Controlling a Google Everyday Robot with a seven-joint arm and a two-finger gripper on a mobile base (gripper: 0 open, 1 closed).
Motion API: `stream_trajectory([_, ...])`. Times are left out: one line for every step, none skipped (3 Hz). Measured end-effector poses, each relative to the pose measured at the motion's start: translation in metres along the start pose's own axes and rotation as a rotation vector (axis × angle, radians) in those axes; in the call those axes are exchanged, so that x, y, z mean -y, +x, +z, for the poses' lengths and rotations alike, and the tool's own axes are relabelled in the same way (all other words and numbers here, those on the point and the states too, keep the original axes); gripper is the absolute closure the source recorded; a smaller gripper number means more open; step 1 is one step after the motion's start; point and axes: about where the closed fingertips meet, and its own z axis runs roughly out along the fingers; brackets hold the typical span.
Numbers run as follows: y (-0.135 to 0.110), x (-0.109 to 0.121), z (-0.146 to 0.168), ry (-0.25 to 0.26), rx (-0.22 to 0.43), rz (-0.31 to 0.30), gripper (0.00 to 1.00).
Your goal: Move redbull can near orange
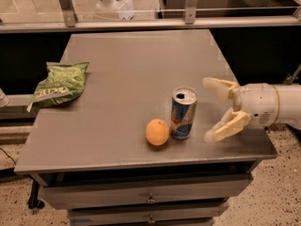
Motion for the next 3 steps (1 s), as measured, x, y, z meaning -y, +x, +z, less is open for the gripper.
stream_trajectory([-0.003, 0.037, -0.040, 0.118, -0.083, -0.070, 0.00])
stream_trajectory([-0.018, 0.075, -0.082, 0.254, -0.102, -0.142, 0.00])
stream_trajectory([-0.026, 0.079, -0.088, 0.272, -0.098, -0.155, 0.00])
